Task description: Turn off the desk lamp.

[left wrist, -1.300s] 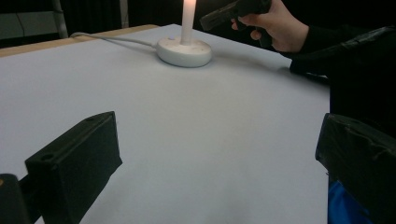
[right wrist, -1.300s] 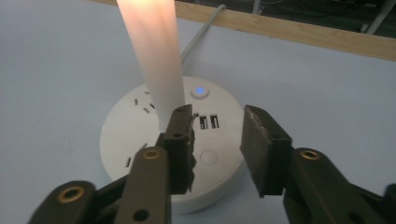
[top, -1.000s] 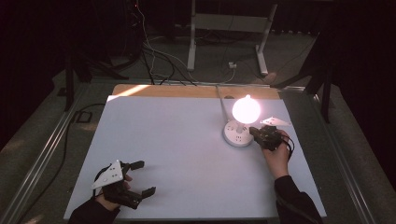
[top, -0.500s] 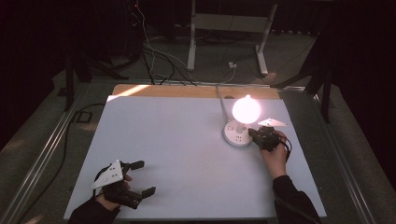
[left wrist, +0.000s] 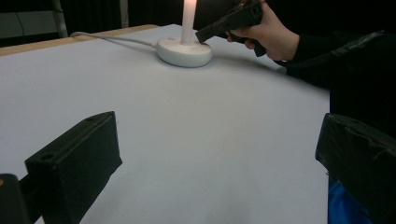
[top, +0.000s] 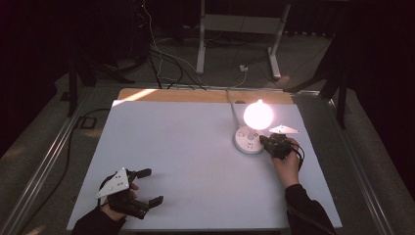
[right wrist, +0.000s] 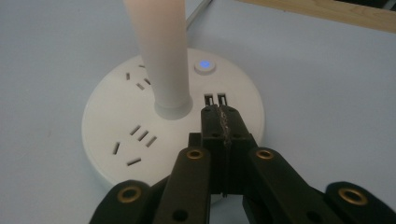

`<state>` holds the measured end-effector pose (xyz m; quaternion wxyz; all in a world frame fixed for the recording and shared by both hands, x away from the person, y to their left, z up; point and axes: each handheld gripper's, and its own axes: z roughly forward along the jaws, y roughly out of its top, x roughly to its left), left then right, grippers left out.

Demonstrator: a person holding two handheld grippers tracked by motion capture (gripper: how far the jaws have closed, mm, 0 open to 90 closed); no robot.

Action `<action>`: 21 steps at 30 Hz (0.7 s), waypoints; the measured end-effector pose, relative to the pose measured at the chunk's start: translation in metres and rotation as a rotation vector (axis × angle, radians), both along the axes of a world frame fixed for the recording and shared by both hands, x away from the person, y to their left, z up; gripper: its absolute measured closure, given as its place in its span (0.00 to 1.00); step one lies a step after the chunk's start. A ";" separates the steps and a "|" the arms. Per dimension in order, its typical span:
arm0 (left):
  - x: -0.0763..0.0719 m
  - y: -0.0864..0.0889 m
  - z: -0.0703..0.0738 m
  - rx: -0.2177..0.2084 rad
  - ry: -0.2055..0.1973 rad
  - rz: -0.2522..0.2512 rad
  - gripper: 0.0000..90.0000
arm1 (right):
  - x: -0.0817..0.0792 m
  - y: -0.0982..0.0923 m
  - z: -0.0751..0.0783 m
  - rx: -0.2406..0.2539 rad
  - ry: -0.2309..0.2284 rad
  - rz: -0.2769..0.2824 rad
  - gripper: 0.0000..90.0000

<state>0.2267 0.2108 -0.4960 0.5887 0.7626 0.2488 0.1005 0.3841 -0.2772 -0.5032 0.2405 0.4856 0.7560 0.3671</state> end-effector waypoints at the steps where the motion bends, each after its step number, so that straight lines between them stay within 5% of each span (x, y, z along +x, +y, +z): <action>1: 0.000 0.000 0.000 -0.002 0.000 0.001 0.01 | 0.000 0.000 0.000 -0.002 0.003 0.001 1.00; 9: 0.000 0.000 0.000 -0.002 -0.001 0.001 0.01 | 0.001 0.006 -0.002 0.004 0.003 0.021 1.00; 12: 0.000 0.000 0.001 -0.004 -0.006 0.001 0.01 | -0.001 0.012 0.000 -0.041 -0.019 0.019 1.00; 17: 0.000 0.000 0.000 -0.001 -0.001 0.001 0.01 | -0.005 0.004 0.014 0.013 -0.047 0.002 1.00; 21: -0.001 -0.001 0.000 0.002 -0.005 -0.002 0.01 | -0.006 0.002 0.016 0.006 -0.056 -0.004 1.00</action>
